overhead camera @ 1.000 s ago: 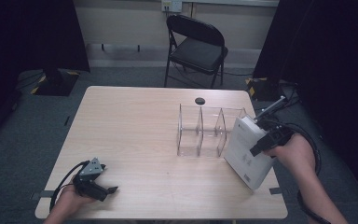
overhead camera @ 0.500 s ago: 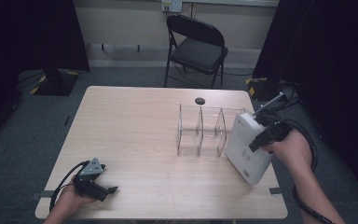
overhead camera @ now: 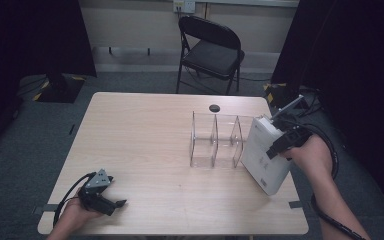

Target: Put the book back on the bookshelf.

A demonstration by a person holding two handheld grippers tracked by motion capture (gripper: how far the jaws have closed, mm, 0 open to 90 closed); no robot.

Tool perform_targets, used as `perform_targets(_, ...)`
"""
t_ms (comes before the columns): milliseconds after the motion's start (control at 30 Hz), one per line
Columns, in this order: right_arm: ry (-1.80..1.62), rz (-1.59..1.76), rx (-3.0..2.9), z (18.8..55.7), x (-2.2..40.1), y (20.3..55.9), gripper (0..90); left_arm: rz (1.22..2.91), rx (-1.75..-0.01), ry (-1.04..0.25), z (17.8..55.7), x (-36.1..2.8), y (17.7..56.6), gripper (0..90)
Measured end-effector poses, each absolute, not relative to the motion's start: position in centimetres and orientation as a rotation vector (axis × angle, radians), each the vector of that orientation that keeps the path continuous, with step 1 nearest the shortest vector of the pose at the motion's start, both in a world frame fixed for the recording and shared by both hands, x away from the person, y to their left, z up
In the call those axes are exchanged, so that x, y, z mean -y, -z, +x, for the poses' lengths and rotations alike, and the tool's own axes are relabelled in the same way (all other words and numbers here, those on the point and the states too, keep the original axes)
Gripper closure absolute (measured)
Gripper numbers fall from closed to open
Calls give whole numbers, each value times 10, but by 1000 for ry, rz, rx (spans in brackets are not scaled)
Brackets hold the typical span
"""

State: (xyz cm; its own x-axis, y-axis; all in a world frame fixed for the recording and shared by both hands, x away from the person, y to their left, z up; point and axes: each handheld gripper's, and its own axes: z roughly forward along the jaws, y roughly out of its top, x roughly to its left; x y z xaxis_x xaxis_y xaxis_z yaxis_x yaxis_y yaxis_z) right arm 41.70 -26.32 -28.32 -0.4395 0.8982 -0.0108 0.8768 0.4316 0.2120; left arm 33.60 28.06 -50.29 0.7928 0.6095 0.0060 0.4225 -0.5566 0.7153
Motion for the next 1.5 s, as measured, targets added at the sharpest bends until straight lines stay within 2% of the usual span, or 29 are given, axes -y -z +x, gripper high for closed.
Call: perform_targets(1500, -270, 1714, -2426, 445, 245, 285, 528, 2243, -762, -327, 336, -281, 503, 0)
